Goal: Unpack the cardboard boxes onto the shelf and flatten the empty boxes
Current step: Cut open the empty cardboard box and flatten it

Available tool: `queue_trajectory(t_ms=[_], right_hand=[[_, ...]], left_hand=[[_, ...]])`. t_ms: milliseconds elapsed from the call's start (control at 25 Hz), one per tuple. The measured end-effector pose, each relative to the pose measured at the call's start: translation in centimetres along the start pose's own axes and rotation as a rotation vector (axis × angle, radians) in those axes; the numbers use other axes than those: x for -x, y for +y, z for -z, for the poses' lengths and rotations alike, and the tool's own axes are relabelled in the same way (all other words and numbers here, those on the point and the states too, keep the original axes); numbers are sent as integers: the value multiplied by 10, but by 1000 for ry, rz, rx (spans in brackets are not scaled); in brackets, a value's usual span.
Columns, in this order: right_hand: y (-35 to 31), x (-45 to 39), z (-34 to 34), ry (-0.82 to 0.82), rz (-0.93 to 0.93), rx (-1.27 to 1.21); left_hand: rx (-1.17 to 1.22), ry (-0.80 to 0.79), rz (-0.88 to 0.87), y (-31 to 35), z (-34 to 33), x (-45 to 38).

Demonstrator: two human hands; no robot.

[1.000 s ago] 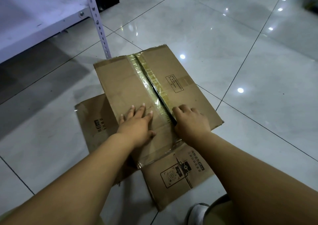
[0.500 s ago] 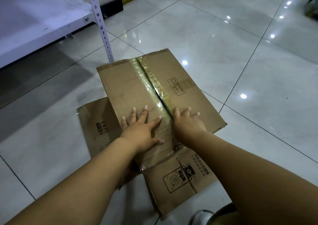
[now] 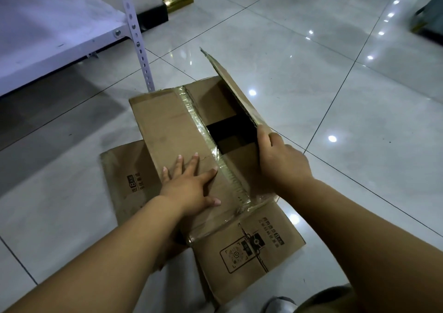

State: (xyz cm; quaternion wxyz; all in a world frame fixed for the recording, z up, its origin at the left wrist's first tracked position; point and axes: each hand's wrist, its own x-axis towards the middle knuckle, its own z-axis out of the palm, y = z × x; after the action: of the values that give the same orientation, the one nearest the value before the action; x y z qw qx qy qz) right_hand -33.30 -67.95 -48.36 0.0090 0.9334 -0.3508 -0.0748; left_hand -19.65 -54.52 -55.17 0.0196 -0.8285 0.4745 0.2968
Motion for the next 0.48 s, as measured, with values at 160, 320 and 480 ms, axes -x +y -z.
queue_trajectory(t_ms=[160,320,480], right_hand=[[7,10,4,-26,49,26],[13,0,-1,269,25,83],[44,-5,4,508,-75,139]], left_hand=[[4,30,9,6,6,0],[-17,105,32,18,13,-1],[-9,200,-48,42,19,-11]])
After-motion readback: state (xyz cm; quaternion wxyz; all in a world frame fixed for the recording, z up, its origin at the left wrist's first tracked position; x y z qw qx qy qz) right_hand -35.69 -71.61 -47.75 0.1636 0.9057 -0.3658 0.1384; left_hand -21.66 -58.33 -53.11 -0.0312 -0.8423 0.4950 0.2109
